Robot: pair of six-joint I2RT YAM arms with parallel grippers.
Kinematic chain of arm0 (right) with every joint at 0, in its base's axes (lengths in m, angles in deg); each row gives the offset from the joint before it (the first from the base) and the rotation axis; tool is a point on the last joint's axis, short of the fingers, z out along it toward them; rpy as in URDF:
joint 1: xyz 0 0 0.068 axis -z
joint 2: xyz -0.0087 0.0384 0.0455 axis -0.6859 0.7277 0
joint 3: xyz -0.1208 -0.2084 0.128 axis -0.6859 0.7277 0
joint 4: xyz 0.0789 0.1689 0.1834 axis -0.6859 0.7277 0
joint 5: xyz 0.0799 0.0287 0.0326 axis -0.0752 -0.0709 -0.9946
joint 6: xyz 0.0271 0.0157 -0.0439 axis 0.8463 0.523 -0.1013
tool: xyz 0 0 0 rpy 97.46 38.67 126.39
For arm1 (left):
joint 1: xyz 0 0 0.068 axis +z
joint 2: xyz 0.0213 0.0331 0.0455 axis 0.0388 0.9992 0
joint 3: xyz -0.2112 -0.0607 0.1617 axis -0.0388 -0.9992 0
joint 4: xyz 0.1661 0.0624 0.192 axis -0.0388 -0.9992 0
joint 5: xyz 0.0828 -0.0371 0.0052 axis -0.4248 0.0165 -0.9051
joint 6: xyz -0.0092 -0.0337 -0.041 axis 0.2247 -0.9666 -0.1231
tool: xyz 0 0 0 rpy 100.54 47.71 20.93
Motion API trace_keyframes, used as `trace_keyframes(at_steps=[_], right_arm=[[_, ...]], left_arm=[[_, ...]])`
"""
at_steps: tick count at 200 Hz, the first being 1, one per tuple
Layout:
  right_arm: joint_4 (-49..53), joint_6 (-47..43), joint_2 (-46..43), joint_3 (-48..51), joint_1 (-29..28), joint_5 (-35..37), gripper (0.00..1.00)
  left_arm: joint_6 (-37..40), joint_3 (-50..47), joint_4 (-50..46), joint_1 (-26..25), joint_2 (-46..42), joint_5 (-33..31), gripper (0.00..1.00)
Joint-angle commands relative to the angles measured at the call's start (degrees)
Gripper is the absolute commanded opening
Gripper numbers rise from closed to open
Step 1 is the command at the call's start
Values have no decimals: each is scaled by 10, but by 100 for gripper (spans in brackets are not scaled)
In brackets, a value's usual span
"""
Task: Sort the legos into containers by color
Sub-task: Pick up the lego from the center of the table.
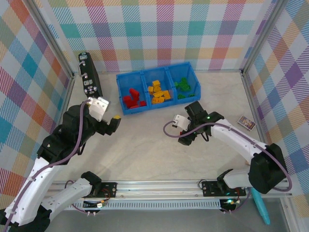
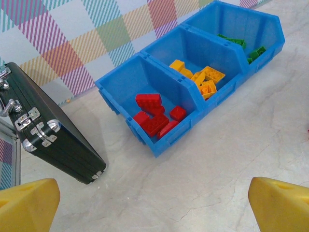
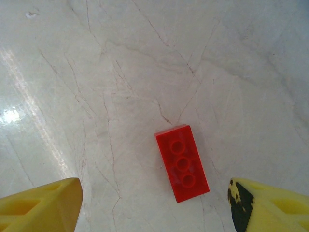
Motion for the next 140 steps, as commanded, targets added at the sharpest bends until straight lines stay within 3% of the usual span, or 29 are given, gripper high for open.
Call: trace_keyframes(at_steps=[1,23,58,140], right_arm=[[-31,-11,31,2,11,-16,79],[-28,-39,65,-13,32,-41,80],[-70,-92,103,-1,47,-17,83],[-71,-107,206,-20,62,-17,81]], left_arm=[[-4,-6,16,5,-10,7,100],[-3,-7,15,5,-14,5,100],[-2,-14,19,5,-17,1,100],[1,-18,15,5,-32,-8,100]])
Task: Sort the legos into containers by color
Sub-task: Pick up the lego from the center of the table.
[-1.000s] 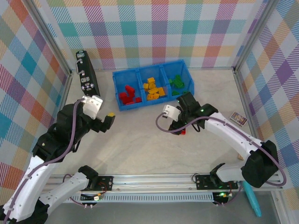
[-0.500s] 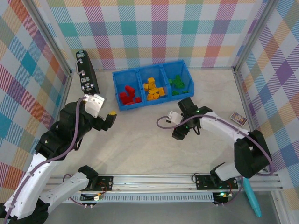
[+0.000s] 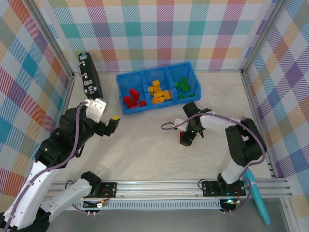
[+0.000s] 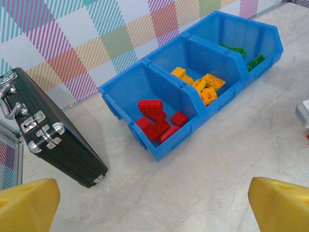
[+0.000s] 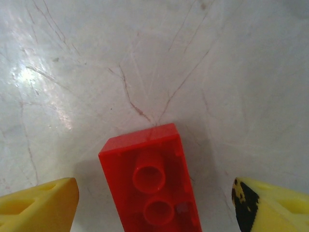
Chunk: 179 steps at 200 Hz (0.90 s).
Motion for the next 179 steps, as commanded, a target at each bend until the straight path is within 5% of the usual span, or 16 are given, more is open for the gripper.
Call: trace_keyframes(at_steps=[1,27,54,76,129,179], right_arm=[[-13,-15,12,-15,5,-8,81],[-8,-19,23,-20,6,2,69],[-5,-19,30,-24,6,7,36],[-14,-17,28,-23,2,50,24],[-24,29,-21,-151,-29,-13,19],[-111,23,79,-360,-96,-70,19]], left_arm=[[1,-7,5,5,-10,-7,100],[1,-5,2,5,-10,-8,100],[1,-3,2,6,-9,-9,100],[3,-1,1,5,-13,-9,100],[7,4,-5,5,-17,-19,100],[6,13,-15,5,-12,-26,100]])
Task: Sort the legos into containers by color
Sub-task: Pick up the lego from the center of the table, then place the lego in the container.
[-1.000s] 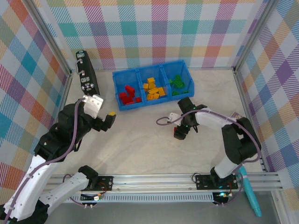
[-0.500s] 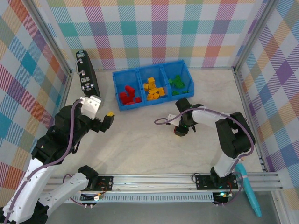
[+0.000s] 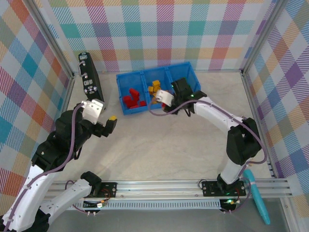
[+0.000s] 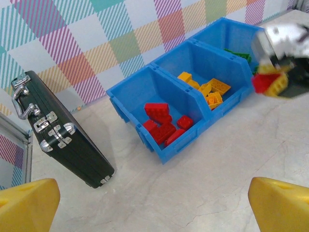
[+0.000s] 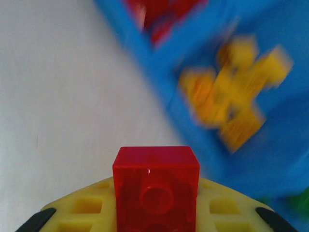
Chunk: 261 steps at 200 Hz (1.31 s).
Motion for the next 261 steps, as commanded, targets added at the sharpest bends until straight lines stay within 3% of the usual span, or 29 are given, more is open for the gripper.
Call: trace_keyframes(at_steps=[1,32,63,89,147,174,204,261], right_arm=[[-57,1,59,-81,-25,-54,19],[-18,-38,187,-254,-50,-38,18],[-20,-51,273,-350,-63,-28,19],[-25,-60,329,-399,-75,-6,19],[-83,-49,411,-417,-78,8,21],[-81,-54,438,-432,-80,17,30],[-82,-54,430,-425,-81,18,53],[-90,-38,353,-378,-83,-10,64]], left_arm=[[4,14,-13,5,1,-12,100],[1,18,-31,5,-9,-17,100],[-10,31,-55,5,0,-39,100],[-24,37,-75,5,10,-62,100],[-47,74,-95,5,21,-45,100],[-60,70,-98,5,17,-42,100],[-81,54,-71,5,18,-41,100],[-115,31,8,5,17,-64,100]])
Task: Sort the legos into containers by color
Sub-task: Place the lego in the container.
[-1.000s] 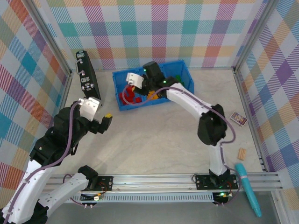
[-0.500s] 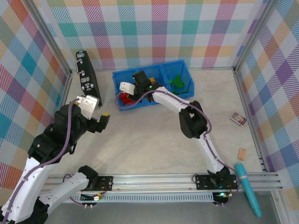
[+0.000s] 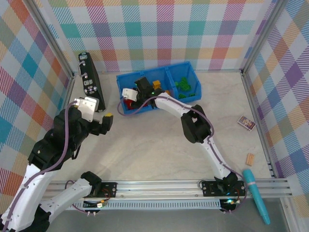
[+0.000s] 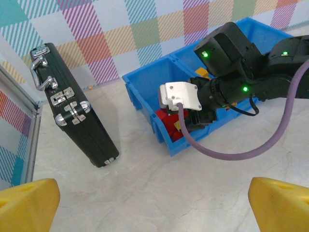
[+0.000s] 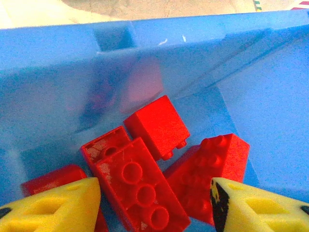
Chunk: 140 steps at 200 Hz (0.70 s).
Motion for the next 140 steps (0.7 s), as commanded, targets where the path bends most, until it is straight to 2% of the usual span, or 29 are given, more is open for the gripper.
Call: trace_keyframes(at_steps=[1,30,62,75,81,92,96,108,120,140], right_arm=[[-10,10,-65,19,-4,-25,64],[1,37,-115,31,-3,-43,68],[37,70,-180,52,-5,-66,75],[42,88,-208,74,-6,-64,79],[45,98,-223,86,-5,-66,82],[50,113,-250,116,-5,-75,99],[49,115,-261,131,-5,-75,99],[38,135,-294,181,-5,-65,99],[24,154,-332,241,-4,-54,99],[-24,189,-409,363,-2,-33,99]], left_arm=[[-25,-14,60,5,-3,-17,100],[-40,-43,132,6,-3,-61,100],[-9,-113,268,9,2,-114,100],[-11,-156,303,18,13,-111,100],[-18,-175,311,24,23,-106,100],[-35,-210,322,37,44,-105,100],[-37,-224,345,43,52,-105,100],[-36,-277,412,65,74,-106,100],[-47,-330,488,113,97,-93,100],[-119,-368,558,221,149,-5,100]])
